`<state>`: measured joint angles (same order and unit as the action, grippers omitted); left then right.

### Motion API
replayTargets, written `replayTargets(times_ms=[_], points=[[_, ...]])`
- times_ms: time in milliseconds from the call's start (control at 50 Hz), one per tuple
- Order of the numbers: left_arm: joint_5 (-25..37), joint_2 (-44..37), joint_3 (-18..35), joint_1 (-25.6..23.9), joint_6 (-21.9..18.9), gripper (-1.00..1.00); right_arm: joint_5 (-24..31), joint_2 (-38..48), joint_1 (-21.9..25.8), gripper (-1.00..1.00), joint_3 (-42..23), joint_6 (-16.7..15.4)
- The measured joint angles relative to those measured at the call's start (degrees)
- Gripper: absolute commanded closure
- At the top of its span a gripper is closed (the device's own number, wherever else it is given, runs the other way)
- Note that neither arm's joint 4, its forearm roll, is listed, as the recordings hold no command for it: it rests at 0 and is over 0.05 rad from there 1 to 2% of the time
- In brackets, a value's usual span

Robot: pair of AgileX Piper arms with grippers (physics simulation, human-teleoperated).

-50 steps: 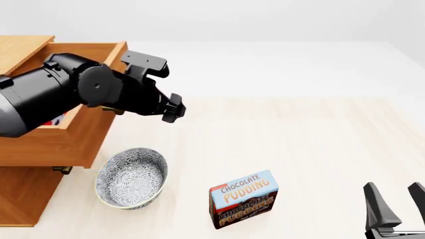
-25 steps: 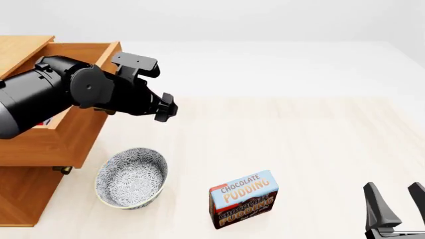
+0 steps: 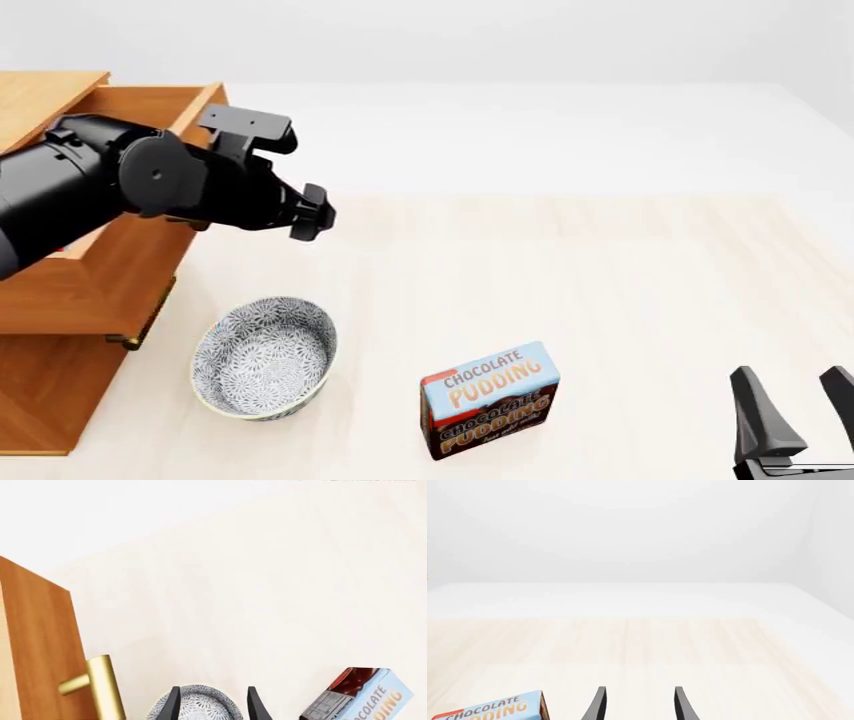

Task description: Put the butter at the back in the top drawer of the cabinet and close it.

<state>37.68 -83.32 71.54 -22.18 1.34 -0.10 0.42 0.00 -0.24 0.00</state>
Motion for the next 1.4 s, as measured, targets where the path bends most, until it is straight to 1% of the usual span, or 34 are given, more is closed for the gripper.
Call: replayTargets(times_ms=[1040,1400], points=[[-1.23,1.04,-1.54,7.86,0.11,-1.00,0.00,0.00,0.00,-1.00,0.00,0.00],[-2.19,1.56,-2.44,10.52,-0.41,-1.00,0.00,0.00,0.00,-1.00,0.00,0.00]])
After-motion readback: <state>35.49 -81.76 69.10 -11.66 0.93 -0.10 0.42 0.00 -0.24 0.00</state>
